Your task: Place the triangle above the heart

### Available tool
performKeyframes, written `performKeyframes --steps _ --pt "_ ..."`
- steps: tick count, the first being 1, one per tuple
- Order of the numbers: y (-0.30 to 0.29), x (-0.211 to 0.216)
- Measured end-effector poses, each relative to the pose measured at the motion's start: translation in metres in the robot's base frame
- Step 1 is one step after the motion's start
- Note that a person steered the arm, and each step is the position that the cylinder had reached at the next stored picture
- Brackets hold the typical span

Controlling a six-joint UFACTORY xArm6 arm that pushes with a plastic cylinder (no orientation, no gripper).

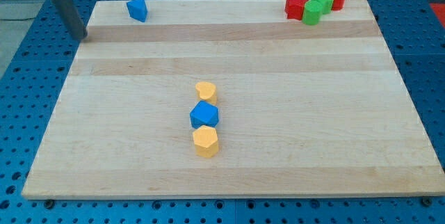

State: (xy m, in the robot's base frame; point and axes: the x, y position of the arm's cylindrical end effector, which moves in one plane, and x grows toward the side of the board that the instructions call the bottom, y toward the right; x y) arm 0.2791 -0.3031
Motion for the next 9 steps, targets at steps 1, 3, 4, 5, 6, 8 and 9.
performKeyframes --steps 1,3,4,5,6,8,9 --pt "0.031 -0.04" --pt "0.089 -0.072" --pt "0.114 -0.049" --pt "0.148 -0.016" --pt "0.187 0.025" --pt "0.167 0.036" --pt "0.19 0.065"
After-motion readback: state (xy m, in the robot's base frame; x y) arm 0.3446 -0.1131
